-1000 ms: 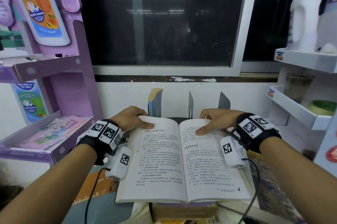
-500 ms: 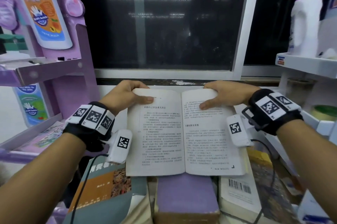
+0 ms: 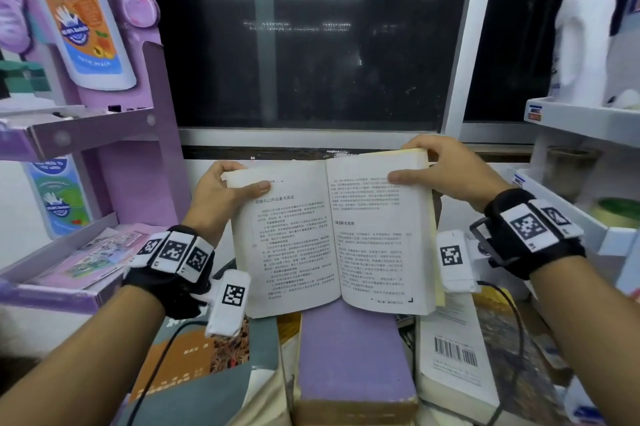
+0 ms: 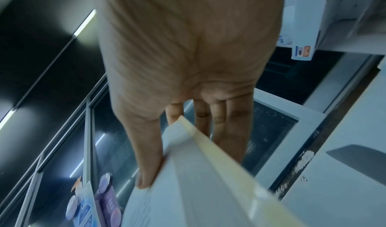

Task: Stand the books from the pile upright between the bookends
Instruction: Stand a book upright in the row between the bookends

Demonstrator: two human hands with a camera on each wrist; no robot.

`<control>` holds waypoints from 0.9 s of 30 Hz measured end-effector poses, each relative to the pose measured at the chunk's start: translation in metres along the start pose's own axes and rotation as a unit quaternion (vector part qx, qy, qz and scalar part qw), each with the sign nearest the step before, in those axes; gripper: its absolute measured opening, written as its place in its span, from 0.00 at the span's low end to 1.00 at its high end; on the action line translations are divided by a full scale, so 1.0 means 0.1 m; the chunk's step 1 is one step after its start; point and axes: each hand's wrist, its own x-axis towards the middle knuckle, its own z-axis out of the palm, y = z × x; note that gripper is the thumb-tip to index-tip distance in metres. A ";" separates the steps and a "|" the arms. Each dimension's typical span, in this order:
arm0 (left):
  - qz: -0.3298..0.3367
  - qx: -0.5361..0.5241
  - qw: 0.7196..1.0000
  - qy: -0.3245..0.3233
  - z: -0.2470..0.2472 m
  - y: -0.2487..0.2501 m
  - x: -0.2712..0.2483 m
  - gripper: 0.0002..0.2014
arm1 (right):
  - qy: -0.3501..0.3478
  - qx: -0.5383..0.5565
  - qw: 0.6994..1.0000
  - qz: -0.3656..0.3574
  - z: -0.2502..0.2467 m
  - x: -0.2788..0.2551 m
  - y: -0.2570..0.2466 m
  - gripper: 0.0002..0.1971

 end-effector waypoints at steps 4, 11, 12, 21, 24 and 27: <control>-0.057 -0.058 0.997 0.019 -0.03 -0.08 0.00 0.23 | 0.005 0.115 0.993 0.016 0.10 -0.08 -0.05 0.21; -0.066 -0.081 0.995 0.004 0.05 -0.04 -0.05 0.17 | 0.055 0.114 0.991 -0.037 0.43 -0.05 -0.30 0.18; -0.068 -0.082 0.994 0.002 0.06 -0.03 -0.06 0.16 | 0.058 0.103 0.992 -0.048 0.47 -0.04 -0.35 0.18; -0.044 -0.052 0.996 -0.055 0.19 0.15 -0.15 0.19 | 0.038 0.039 0.993 -0.104 0.76 -0.08 -0.77 0.15; -0.029 -0.022 0.996 -0.086 0.23 0.24 -0.21 0.16 | 0.027 0.039 0.994 -0.100 0.83 -0.11 -0.84 0.18; -0.019 -0.006 0.995 -0.098 0.27 0.30 -0.25 0.12 | 0.020 0.037 0.995 -0.091 0.86 -0.12 -0.88 0.18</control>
